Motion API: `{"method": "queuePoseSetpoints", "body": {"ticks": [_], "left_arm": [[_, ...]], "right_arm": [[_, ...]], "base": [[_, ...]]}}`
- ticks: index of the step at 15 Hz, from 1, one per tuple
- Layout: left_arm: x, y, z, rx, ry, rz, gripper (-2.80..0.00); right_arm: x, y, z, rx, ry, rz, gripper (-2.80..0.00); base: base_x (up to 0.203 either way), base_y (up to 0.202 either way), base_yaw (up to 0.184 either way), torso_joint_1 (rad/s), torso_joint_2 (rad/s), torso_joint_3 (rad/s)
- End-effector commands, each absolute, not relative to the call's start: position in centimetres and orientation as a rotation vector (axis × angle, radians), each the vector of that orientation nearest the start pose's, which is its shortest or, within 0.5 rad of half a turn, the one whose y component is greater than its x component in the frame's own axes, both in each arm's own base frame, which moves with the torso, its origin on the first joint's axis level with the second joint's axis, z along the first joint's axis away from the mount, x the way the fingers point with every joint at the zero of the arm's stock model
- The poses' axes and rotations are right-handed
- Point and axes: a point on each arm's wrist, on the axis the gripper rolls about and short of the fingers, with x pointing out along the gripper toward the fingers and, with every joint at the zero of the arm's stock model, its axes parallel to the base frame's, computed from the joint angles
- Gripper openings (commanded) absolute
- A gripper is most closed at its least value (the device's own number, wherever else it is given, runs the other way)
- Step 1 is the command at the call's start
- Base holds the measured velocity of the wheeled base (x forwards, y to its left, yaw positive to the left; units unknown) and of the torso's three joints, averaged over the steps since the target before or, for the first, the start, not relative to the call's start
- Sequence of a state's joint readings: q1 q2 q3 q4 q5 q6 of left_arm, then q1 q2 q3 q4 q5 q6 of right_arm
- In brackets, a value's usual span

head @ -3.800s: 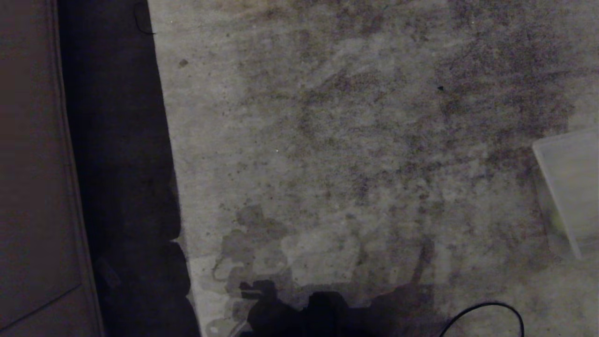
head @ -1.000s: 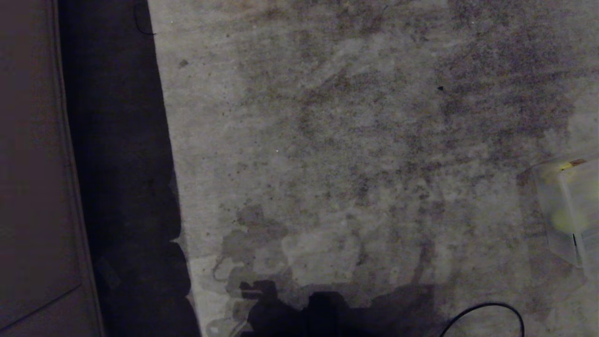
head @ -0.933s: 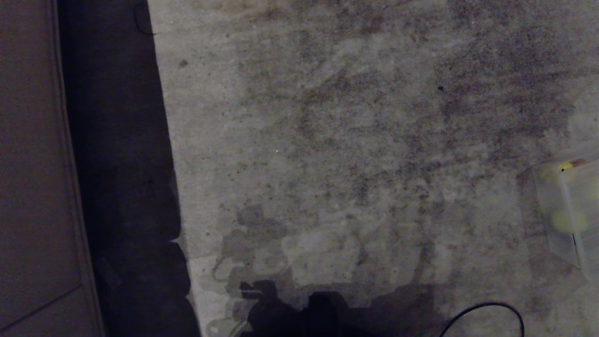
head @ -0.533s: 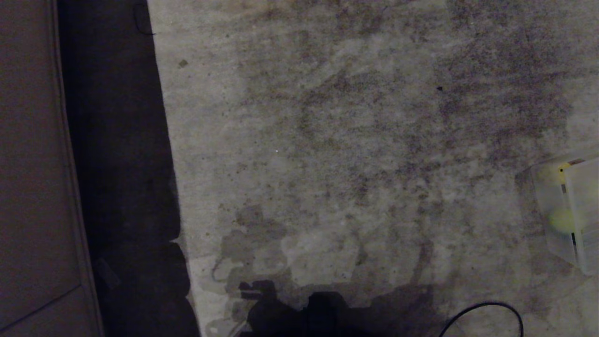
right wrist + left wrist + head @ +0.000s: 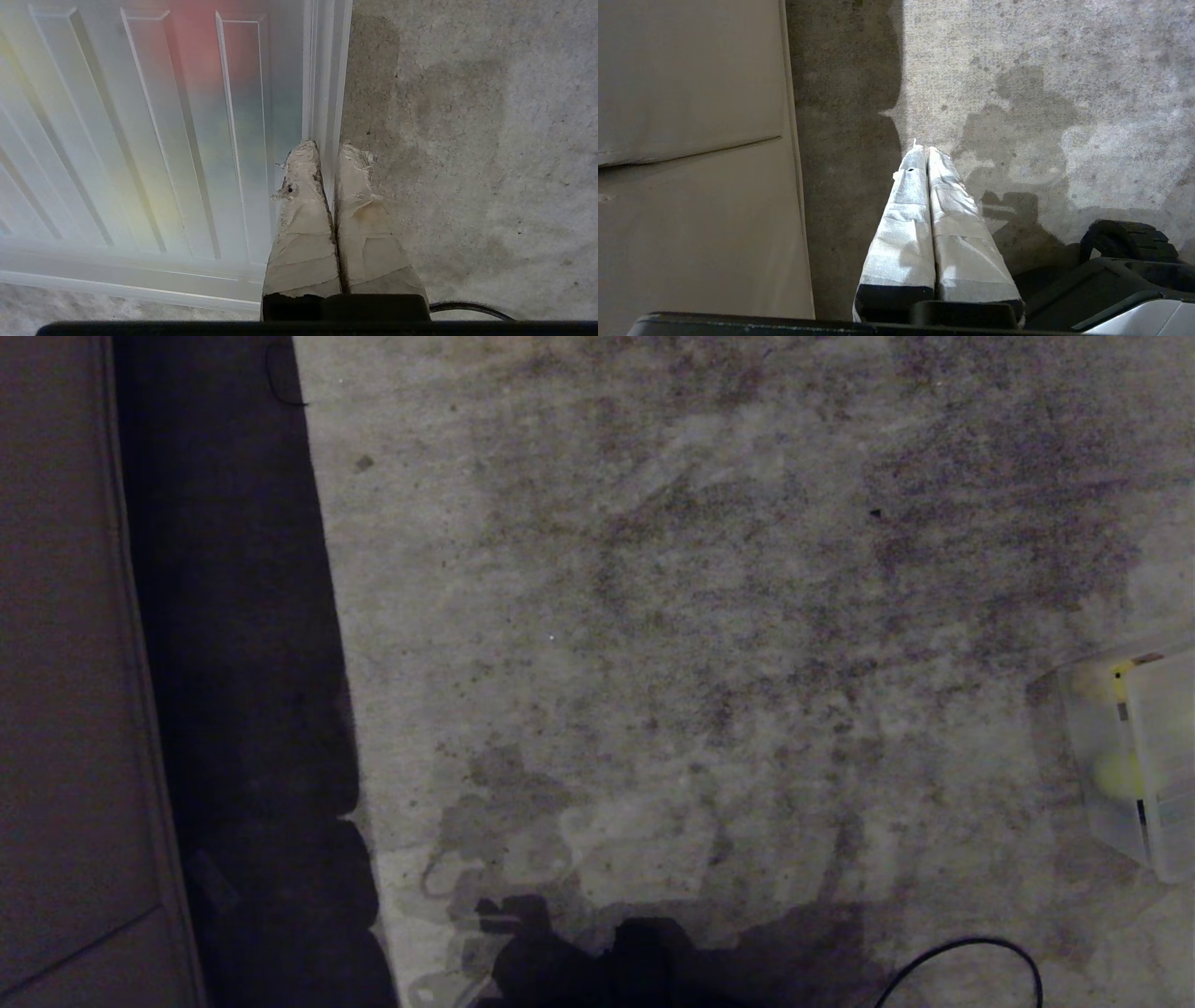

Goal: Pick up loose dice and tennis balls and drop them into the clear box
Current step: Close the lid

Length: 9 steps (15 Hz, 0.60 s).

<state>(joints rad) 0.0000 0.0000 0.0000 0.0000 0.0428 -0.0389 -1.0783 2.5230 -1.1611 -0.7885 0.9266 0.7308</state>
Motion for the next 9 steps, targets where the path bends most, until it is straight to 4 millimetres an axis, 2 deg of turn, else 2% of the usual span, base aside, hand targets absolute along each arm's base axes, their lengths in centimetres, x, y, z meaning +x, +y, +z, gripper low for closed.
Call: {"method": "queuePoseSetpoints", "body": {"ticks": [1, 8, 9], "left_arm": [[-2.3, 0.1, 7.5, -0.040, 0.001, 0.043, -2.80], [-2.3, 0.1, 7.5, -0.040, 0.002, 0.043, -2.80], [-2.3, 0.1, 7.5, -0.040, 0.002, 0.043, -2.80]], "right_arm": [[22.5, -37.0, -2.8, 1.204, 0.252, -0.242, -2.80], [22.8, -36.0, -2.0, 1.204, 0.266, -0.227, -2.80], [23.0, -35.8, -2.0, 1.200, 0.269, -0.224, -1.46]], "base": [[0.000, 0.000, 0.000, 0.000, 0.00, 0.000], [0.000, 0.000, 0.000, 0.000, 0.00, 0.000], [0.000, 0.000, 0.000, 0.000, 0.00, 0.000]]}}
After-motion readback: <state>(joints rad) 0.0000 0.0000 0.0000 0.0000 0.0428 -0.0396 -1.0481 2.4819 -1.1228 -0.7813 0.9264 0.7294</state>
